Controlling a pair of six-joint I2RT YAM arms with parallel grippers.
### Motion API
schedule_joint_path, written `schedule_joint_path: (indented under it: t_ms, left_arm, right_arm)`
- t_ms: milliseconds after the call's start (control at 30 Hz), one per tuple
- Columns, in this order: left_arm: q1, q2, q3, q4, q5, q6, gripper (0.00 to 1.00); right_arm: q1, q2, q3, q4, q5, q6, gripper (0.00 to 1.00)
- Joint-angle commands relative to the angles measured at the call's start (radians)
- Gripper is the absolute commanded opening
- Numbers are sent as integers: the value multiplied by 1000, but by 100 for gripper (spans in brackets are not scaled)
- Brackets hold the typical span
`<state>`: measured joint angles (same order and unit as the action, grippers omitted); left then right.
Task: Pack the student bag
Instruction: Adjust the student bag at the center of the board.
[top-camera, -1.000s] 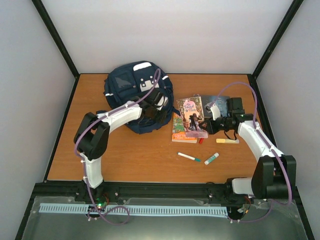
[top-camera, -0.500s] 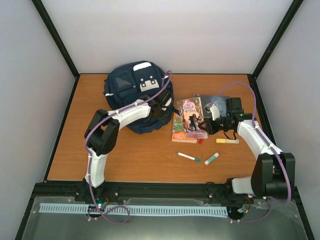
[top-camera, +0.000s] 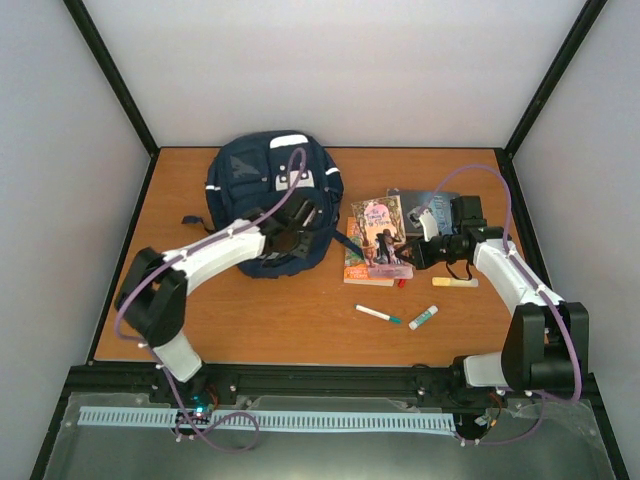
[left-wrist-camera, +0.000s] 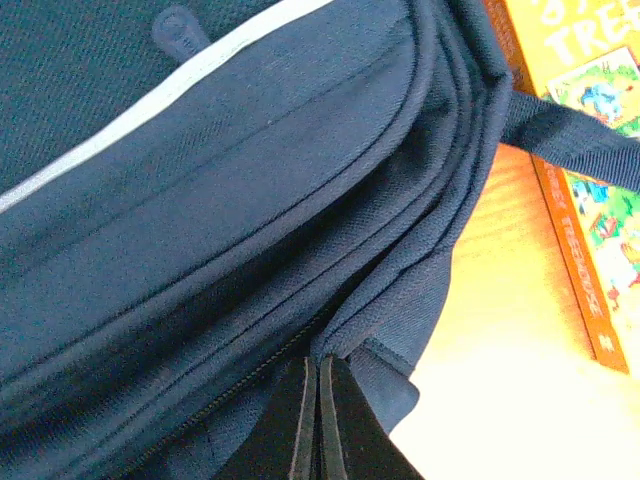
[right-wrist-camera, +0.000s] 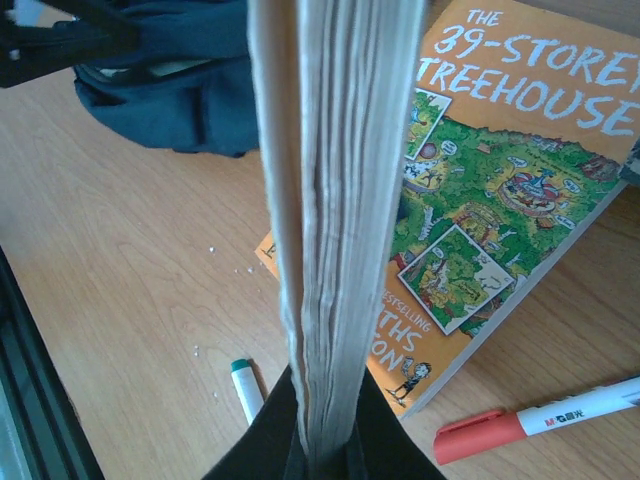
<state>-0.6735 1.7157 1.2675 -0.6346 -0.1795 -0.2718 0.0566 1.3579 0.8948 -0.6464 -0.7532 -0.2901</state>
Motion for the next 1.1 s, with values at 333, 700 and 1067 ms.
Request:
schedule_joint_path:
  t_ms: [333,700,1067]
  left_arm:
    - [-166,-349,-316,42,-6,-372,1]
    - [-209,-311,-238,-145,-41,-46,21]
    - [-208,-252,-228,-205,-3,21,55]
  right_arm:
    - [51,85,45,10,-85,11,3]
    - [52,26,14,11,-68,-4,3]
    - [51,-11,9,3,-60,-16,3]
